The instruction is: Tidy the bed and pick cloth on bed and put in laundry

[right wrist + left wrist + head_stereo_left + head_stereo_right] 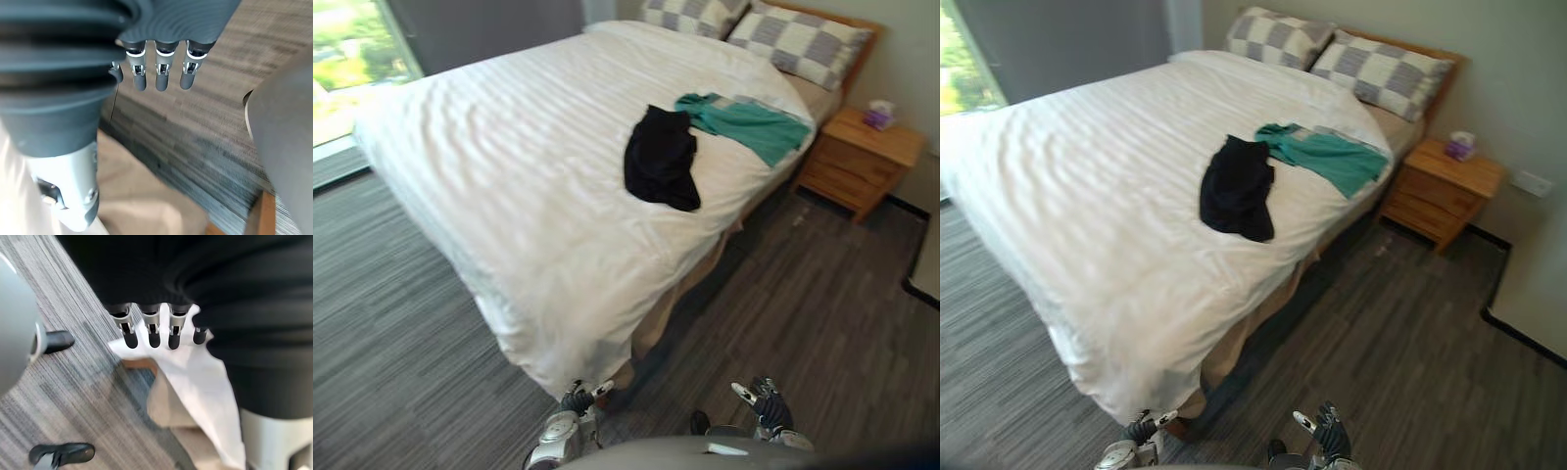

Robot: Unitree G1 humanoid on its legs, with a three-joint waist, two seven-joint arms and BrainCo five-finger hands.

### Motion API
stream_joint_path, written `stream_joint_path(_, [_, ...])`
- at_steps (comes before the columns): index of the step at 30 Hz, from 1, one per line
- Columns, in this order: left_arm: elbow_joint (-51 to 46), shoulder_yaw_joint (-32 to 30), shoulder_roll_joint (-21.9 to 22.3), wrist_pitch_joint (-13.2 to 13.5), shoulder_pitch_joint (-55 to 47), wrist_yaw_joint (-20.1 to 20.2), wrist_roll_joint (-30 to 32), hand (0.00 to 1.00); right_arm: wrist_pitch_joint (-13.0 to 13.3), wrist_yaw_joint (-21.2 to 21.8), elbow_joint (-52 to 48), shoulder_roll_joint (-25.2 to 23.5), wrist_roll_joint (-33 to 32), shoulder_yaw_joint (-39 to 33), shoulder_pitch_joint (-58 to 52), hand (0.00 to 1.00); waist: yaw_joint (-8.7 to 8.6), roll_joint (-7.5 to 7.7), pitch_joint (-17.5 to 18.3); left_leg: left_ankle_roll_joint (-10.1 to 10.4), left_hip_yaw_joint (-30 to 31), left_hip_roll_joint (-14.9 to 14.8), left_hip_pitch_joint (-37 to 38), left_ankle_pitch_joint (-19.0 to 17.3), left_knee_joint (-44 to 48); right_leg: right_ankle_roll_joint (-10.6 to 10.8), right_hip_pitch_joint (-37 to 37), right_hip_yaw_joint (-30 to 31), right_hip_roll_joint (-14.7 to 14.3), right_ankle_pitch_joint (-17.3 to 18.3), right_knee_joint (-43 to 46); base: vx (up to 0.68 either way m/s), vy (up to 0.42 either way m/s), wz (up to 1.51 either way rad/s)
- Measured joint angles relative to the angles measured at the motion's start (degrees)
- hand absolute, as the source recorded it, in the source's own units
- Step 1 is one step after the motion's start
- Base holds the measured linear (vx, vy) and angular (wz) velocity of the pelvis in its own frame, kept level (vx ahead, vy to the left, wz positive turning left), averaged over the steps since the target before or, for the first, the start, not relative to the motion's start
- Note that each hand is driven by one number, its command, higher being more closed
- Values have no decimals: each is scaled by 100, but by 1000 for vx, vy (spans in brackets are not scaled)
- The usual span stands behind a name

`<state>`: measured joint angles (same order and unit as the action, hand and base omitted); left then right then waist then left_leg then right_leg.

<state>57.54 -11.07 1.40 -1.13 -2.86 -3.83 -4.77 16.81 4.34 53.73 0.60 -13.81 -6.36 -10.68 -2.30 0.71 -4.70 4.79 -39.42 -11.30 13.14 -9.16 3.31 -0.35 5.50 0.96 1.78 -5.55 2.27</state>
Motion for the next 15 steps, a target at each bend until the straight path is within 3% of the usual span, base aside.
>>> stream_joint_path(1, [-2,-43,11,-4,-12,-15,4,0,-22,-1,-19,20,2,-25,42,0,-22,-46,-50,16,-177,-49,18,-2,34,-88,66,-267,19,110,112,-94,-83,-116])
stream_joint_path(3, [-17,1,20,-50,-22,-31,96,0,-56,2,-91,4,17,-150,99,0,-206,-41,-112,160,-587,-67,245,-61,204,-286,523,-1179,323,993,1785,-19,-63,-100])
stream_joint_path(5, [-6,14,-24,-16,-11,-42,81,0,-67,20,-40,2,176,-117,68,0,-148,71,-87,46,-660,50,398,-68,562,-376,600,-1361,274,906,2077,26,-32,-143])
stream_joint_path(6, [32,65,-97,-13,-32,-45,74,0,-47,36,-34,2,188,-29,72,0,-160,93,-83,-250,-510,129,344,-193,579,-293,580,-1197,202,805,1817,-98,-32,-171])
stream_joint_path(7, [57,238,-94,11,16,-51,14,0,-47,55,19,99,294,-67,200,0,-147,-121,-103,-359,-61,342,180,-256,191,-134,478,-783,-92,503,993,-99,-19,-170])
stream_joint_path(8, [74,300,-7,18,57,-49,-76,0,-68,96,23,238,341,-221,310,0,-171,-410,-107,2,-249,124,168,-299,93,-410,578,-952,-192,614,1094,-107,-18,-139])
stream_joint_path(9, [134,337,-47,0,153,-81,-91,0,-84,87,5,222,334,-358,409,0,-271,-342,-197,90,-334,132,134,-262,162,-554,771,-1201,35,1101,2070,-35,-77,-57])
stream_joint_path(10, [114,440,-78,-4,192,-148,-93,0,-71,83,-14,210,348,-431,281,0,-364,-321,-231,102,-387,104,161,-243,293,-359,666,-1422,320,1569,2670,0,-123,-44])
stream_joint_path(11, [111,435,-129,-29,146,-151,-94,0,-86,93,42,200,403,-376,148,0,-316,-95,-140,161,-491,153,202,-251,359,-46,344,-1312,268,1756,2097,-3,-133,-64])
stream_joint_path(12, [192,445,-128,-78,158,-151,-110,0,-90,100,74,259,394,-393,160,0,-279,-199,-157,175,-565,-2,189,-243,383,-100,127,-1195,-27,1481,1584,-11,-100,-79])
stream_joint_path(13, [217,454,-118,-96,133,-143,-151,0,-96,101,85,287,412,-363,158,0,-295,-252,-124,52,-567,-76,165,-113,393,-167,-96,-1042,-211,1202,1023,-45,-143,-79])
stream_joint_path(14, [201,454,-113,-96,97,-148,-201,0,-136,103,132,263,523,-351,168,0,-287,-193,-137,-82,-567,-133,152,18,453,-172,-351,-905,-339,872,394,-42,-134,-72])
stream_joint_path(15, [205,466,-114,-94,99,-151,-289,0,-172,101,156,270,590,-340,178,0,-298,-163,-156,-74,-553,-170,110,13,504,-200,-435,-766,-409,681,58,-63,-127,-71])
